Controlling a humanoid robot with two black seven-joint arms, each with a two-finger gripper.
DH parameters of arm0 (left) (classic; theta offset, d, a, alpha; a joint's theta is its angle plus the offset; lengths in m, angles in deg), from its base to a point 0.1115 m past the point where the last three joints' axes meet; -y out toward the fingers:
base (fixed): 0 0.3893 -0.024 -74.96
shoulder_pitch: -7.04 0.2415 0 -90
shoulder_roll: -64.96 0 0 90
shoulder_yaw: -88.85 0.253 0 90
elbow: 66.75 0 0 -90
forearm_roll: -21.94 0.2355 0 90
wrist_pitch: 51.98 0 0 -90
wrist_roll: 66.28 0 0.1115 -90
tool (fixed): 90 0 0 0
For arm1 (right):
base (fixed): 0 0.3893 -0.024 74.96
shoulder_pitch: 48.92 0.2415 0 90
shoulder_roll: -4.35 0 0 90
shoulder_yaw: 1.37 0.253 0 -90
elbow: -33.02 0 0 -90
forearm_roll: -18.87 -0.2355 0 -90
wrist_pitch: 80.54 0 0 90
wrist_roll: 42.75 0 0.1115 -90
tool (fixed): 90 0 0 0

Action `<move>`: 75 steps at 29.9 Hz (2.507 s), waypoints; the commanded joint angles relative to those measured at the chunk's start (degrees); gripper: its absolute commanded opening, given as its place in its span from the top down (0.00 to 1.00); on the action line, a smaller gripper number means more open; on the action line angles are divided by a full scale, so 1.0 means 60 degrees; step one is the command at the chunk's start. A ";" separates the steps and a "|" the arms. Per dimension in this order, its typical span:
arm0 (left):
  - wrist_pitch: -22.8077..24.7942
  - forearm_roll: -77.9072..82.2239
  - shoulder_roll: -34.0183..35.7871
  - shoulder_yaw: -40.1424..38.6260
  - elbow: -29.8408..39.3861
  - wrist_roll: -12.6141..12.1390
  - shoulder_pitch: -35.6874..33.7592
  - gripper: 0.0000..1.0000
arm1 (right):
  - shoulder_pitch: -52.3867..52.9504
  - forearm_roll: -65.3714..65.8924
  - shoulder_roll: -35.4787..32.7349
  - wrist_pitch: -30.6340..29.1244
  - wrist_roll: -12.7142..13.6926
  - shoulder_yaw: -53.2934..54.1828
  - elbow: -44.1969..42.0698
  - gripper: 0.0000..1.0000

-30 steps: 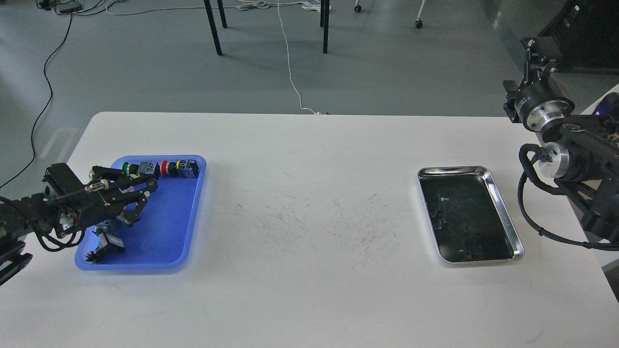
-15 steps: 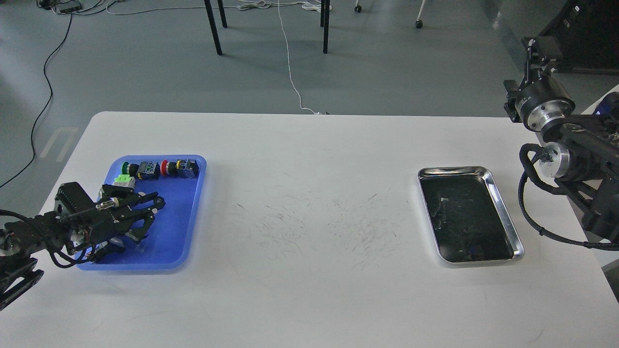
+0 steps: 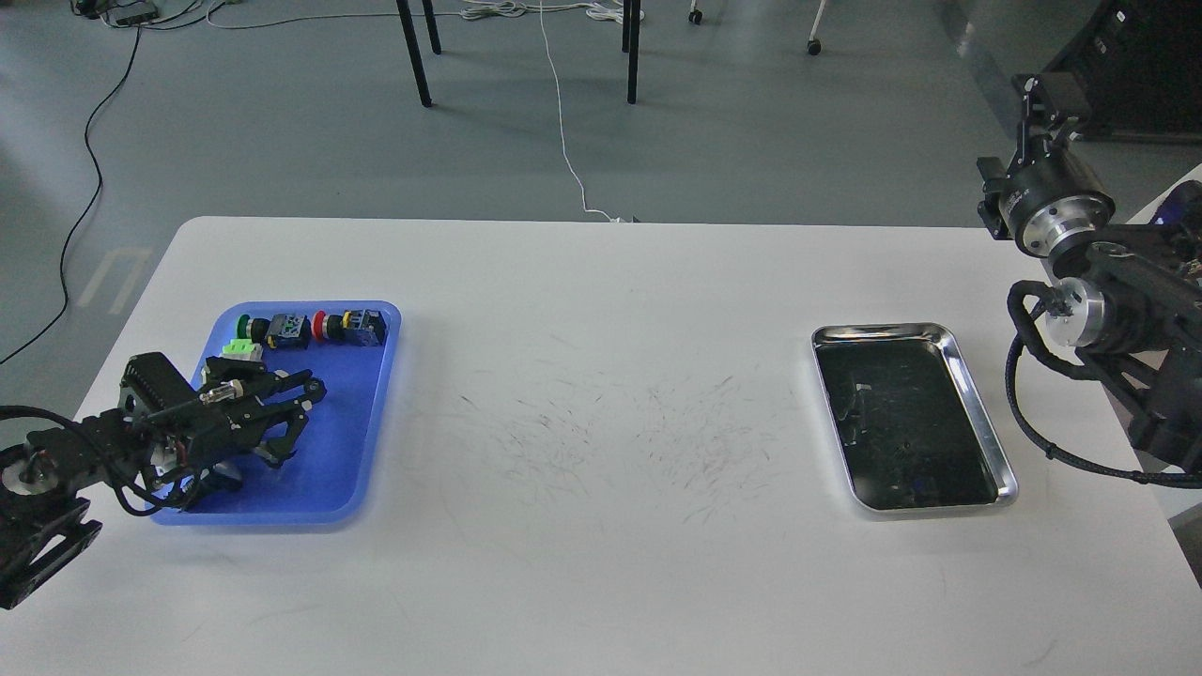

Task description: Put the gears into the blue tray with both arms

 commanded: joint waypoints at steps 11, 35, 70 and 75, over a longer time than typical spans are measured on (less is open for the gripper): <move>0.0000 -0.0706 0.0038 0.0003 -0.0258 0.0000 -0.0001 0.47 | -0.0014 -0.0005 -0.0030 0.0015 -0.0003 0.0006 0.0103 0.02; 0.0563 -0.6033 0.0097 -0.0114 -0.0127 0.0000 -0.2899 0.13 | -0.0087 0.1486 -0.0586 -0.0117 -0.0003 -0.0784 0.0951 0.02; 0.4798 -1.6437 -0.1309 -0.0627 -0.0903 -0.0331 -0.3546 0.01 | 0.0996 1.1917 -0.3780 -0.1873 0.0041 -0.2630 0.5068 0.03; 0.4988 -1.7960 -0.1617 -0.0832 -0.1035 -0.0448 -0.3400 0.01 | 0.1187 1.3205 -0.3883 -0.2957 -0.0031 -0.2630 0.5054 0.02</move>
